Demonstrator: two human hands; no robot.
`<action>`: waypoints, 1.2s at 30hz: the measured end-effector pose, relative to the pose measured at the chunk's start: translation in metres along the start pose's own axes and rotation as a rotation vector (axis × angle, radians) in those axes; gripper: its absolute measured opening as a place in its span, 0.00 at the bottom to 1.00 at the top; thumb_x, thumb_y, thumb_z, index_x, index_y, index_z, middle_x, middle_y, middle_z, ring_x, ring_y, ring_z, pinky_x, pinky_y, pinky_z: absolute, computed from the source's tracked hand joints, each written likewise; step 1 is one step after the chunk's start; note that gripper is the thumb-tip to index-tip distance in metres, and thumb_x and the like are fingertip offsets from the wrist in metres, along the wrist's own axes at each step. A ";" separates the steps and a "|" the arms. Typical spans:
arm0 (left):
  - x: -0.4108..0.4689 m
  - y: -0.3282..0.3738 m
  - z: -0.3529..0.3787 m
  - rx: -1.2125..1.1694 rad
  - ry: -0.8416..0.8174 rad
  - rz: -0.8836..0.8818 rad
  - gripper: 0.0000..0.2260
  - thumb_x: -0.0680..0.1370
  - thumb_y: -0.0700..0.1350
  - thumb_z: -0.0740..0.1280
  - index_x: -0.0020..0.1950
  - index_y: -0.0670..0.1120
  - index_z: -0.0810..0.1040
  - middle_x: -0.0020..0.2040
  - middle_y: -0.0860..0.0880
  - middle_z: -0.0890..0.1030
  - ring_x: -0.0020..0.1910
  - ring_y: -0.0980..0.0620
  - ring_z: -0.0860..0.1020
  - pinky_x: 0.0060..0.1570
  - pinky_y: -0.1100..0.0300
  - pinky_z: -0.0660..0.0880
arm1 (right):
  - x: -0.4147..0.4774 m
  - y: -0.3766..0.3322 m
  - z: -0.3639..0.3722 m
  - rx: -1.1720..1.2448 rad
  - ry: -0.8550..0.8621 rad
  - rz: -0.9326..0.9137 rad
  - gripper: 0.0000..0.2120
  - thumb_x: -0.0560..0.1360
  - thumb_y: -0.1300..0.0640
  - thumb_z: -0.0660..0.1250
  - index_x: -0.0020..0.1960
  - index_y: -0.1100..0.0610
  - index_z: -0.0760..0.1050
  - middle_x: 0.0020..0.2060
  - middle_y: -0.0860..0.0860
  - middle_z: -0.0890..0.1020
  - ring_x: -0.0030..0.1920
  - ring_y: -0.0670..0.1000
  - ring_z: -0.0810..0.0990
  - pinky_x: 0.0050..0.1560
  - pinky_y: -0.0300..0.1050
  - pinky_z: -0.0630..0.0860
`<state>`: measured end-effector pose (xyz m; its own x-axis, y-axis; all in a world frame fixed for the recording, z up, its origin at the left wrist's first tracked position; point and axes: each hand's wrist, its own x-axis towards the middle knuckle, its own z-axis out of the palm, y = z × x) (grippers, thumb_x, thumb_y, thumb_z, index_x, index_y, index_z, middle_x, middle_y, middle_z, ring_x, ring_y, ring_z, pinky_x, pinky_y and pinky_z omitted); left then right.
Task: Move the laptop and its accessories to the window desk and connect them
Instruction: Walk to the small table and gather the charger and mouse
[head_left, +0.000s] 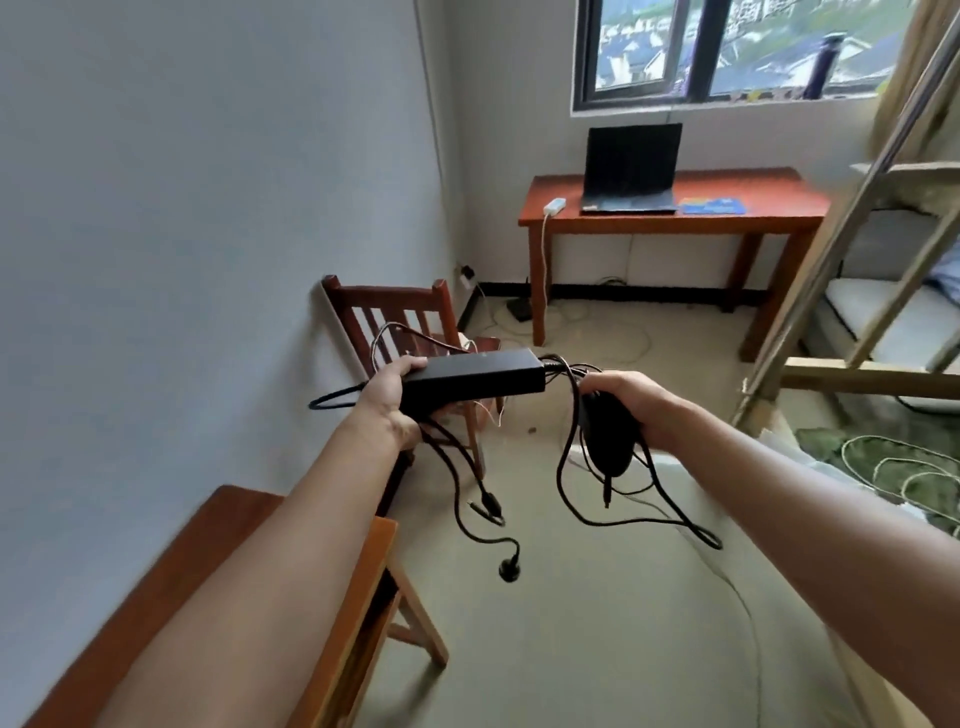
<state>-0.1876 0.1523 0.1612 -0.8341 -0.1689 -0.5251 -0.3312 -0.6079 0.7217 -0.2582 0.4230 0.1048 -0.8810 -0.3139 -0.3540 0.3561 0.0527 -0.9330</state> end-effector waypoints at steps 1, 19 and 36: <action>0.012 0.005 0.008 0.012 -0.017 0.005 0.06 0.75 0.41 0.67 0.48 0.39 0.73 0.45 0.39 0.77 0.42 0.40 0.79 0.34 0.43 0.81 | 0.007 -0.003 -0.004 -0.007 0.017 -0.004 0.13 0.64 0.56 0.74 0.44 0.62 0.79 0.36 0.61 0.81 0.33 0.58 0.81 0.37 0.50 0.79; 0.377 0.045 0.297 0.222 -0.091 -0.181 0.04 0.76 0.41 0.66 0.43 0.41 0.74 0.40 0.42 0.77 0.39 0.46 0.78 0.31 0.47 0.80 | 0.297 -0.087 -0.253 0.188 0.145 0.180 0.15 0.63 0.51 0.75 0.43 0.60 0.79 0.40 0.58 0.80 0.38 0.56 0.79 0.43 0.47 0.76; 0.713 0.137 0.570 0.349 -0.256 -0.154 0.03 0.75 0.42 0.66 0.45 0.42 0.75 0.40 0.45 0.77 0.38 0.48 0.77 0.33 0.54 0.80 | 0.612 -0.237 -0.464 0.182 0.334 0.160 0.25 0.54 0.45 0.78 0.46 0.59 0.83 0.43 0.58 0.84 0.45 0.58 0.81 0.55 0.52 0.76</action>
<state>-1.0790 0.3913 0.1428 -0.8313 0.1266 -0.5413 -0.5518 -0.3056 0.7759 -1.0261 0.6578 0.0794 -0.8521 0.0113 -0.5233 0.5196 -0.1016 -0.8483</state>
